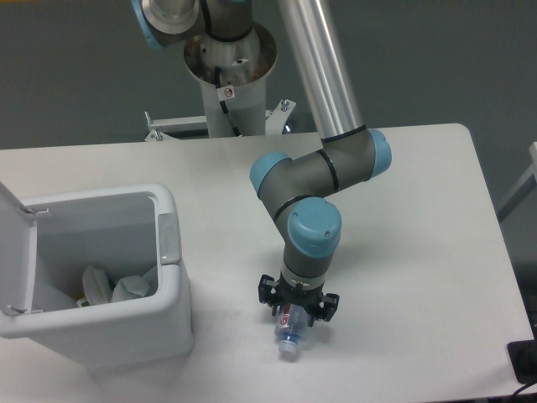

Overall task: Place the trash in the trash can
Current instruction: 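Close the gripper around the bottle and lift it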

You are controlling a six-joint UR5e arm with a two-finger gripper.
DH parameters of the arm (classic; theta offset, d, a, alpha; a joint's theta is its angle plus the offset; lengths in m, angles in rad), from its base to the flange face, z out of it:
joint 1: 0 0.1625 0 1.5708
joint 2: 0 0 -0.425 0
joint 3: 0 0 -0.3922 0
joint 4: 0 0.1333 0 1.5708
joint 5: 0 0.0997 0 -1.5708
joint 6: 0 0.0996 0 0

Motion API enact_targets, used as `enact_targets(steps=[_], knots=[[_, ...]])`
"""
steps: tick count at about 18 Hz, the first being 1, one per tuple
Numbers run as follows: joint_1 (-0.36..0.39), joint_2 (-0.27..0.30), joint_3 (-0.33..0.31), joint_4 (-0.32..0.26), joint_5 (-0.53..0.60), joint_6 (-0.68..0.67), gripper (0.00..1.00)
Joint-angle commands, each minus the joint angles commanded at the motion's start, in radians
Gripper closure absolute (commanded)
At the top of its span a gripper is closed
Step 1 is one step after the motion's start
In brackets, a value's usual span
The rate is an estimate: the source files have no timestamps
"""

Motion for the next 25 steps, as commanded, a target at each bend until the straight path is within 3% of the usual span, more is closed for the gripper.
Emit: enact_targets(steps=[14,15,17,19,22,25], knots=[[0.002,0.041,0.0,0.032,-0.015,-0.005,0.55],[0.026,0.081,0.011,0.031,-0.049,0.0,0.58],[0.06,0.104,-0.029,0.043,-0.156,-0.003,0.58],[0.057,0.113,-0.035,0.048,-0.16,-0.003,0.58],[0.06,0.139,-0.018,0.051,-0.195,-0.009,0.57],[0.072,0.181,0.015,0.093,-0.294,-0.081,0.57]])
